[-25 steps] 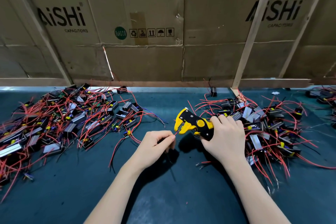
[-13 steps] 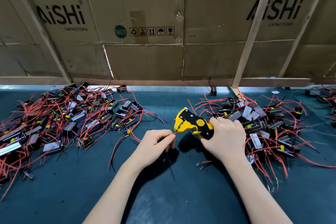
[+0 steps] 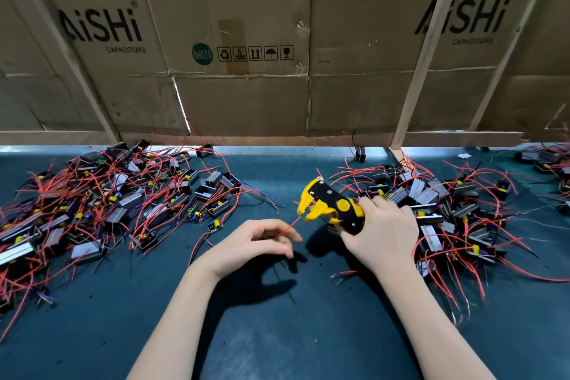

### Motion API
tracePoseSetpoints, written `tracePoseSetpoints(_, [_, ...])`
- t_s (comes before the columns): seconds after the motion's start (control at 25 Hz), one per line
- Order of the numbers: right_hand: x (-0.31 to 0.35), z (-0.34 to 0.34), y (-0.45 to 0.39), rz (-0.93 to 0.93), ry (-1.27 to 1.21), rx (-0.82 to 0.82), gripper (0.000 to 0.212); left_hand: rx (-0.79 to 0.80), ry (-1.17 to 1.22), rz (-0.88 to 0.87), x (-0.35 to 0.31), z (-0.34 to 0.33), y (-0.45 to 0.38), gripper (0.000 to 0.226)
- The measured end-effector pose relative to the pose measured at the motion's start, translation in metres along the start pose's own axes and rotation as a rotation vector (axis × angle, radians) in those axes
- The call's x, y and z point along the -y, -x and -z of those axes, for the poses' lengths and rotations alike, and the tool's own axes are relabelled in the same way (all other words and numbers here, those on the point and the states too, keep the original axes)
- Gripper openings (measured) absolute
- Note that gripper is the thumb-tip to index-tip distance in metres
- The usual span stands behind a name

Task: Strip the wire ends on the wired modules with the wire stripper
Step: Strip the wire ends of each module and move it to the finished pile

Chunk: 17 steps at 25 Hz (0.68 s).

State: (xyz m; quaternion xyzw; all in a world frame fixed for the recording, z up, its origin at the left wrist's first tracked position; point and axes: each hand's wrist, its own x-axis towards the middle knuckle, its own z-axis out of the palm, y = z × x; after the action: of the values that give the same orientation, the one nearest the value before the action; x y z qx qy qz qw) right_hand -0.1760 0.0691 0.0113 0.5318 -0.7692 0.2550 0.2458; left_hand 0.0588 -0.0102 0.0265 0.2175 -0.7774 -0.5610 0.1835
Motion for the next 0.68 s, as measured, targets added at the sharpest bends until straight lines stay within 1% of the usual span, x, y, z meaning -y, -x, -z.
tracePoseSetpoints(0.08, [-0.003,-0.003,0.000,-0.036,0.003,-0.040,0.052,0.124,0.035,-0.006,0.001,0.013,0.006,0.028])
tracePoseSetpoints(0.12, [-0.004,-0.005,0.000,-0.057,-0.002,-0.059,0.053,0.138,0.022,-0.016,0.003,0.016,0.007,0.023])
tracePoseSetpoints(0.24, [-0.006,-0.010,0.001,-0.048,0.014,-0.047,0.055,0.062,-0.009,-0.018,0.009,0.020,0.004,0.005])
tracePoseSetpoints(0.28, [-0.005,-0.011,0.002,-0.036,0.023,-0.040,0.056,0.025,-0.005,0.001,0.010,0.019,0.002,0.006])
tracePoseSetpoints(0.36, [-0.006,-0.013,0.001,-0.030,0.021,-0.040,0.055,-0.105,-0.046,0.054,0.014,0.012,-0.004,0.018])
tracePoseSetpoints(0.4, [-0.006,-0.013,0.001,-0.034,0.014,-0.042,0.055,-0.207,-0.102,0.071,0.016,0.007,-0.008,0.023])
tracePoseSetpoints(0.52, [-0.006,-0.014,0.000,-0.043,-0.011,-0.058,0.054,-0.611,-0.421,0.026,0.020,-0.014,-0.020,0.027])
tracePoseSetpoints(0.56, [-0.006,-0.014,0.000,-0.042,-0.016,-0.066,0.054,-0.738,-0.533,0.009,0.018,-0.020,-0.024,0.031])
tracePoseSetpoints(0.6, [-0.006,-0.014,0.000,-0.040,-0.019,-0.069,0.054,-0.825,-0.612,0.028,0.017,-0.023,-0.027,0.038])
tracePoseSetpoints(0.64, [-0.006,-0.013,0.000,-0.039,-0.021,-0.066,0.053,-0.862,-0.649,0.065,0.015,-0.024,-0.029,0.043])
tracePoseSetpoints(0.68, [-0.006,-0.013,0.000,-0.037,-0.024,-0.063,0.053,-0.854,-0.658,0.097,0.015,-0.025,-0.030,0.044])
